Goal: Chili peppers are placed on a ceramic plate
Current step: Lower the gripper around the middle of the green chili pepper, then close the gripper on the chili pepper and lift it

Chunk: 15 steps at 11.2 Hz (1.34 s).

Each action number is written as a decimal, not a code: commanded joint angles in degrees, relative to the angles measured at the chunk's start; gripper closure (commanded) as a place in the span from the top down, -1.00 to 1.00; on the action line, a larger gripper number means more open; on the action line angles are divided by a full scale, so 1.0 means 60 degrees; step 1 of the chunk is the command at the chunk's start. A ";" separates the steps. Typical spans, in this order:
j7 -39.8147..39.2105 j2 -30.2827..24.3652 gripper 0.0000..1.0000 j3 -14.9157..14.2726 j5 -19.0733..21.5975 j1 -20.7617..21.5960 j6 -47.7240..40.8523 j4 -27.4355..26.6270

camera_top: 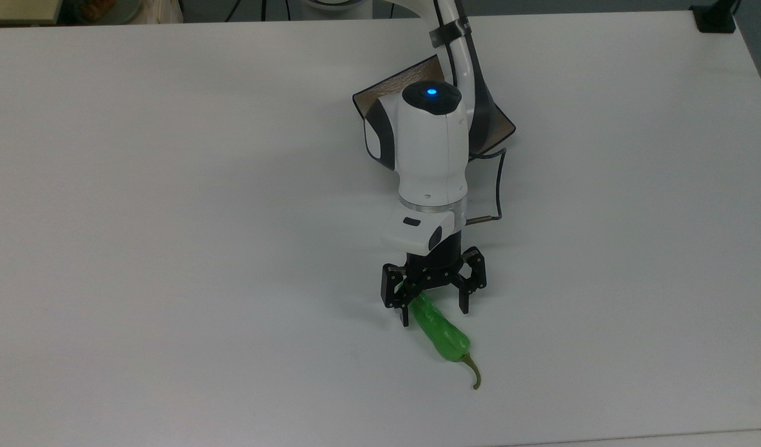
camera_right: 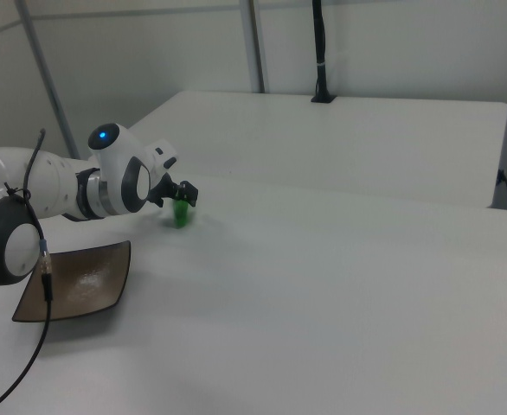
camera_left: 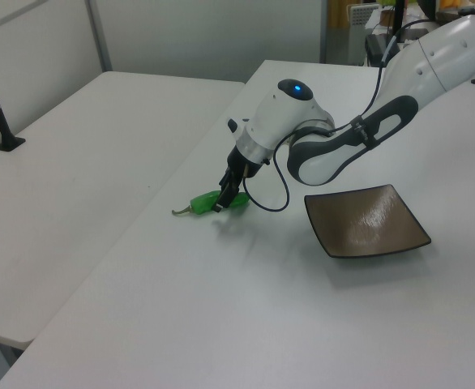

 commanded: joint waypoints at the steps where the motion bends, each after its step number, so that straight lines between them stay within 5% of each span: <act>1: 0.0248 0.0246 0.65 0.0047 -0.0233 -0.0002 0.0155 0.0208; 2: 0.0248 0.0247 0.20 0.0047 -0.0233 -0.0002 0.0155 0.0208; 5: 0.0350 0.0261 -0.54 0.0076 -0.0218 -0.0002 0.0432 0.0165; 10: 0.0849 -0.0394 -0.55 0.0091 -0.0073 -0.0118 0.0390 0.0005; 15: 0.0820 -0.3001 -0.50 0.0295 -0.0013 -0.0251 -0.0705 -0.2542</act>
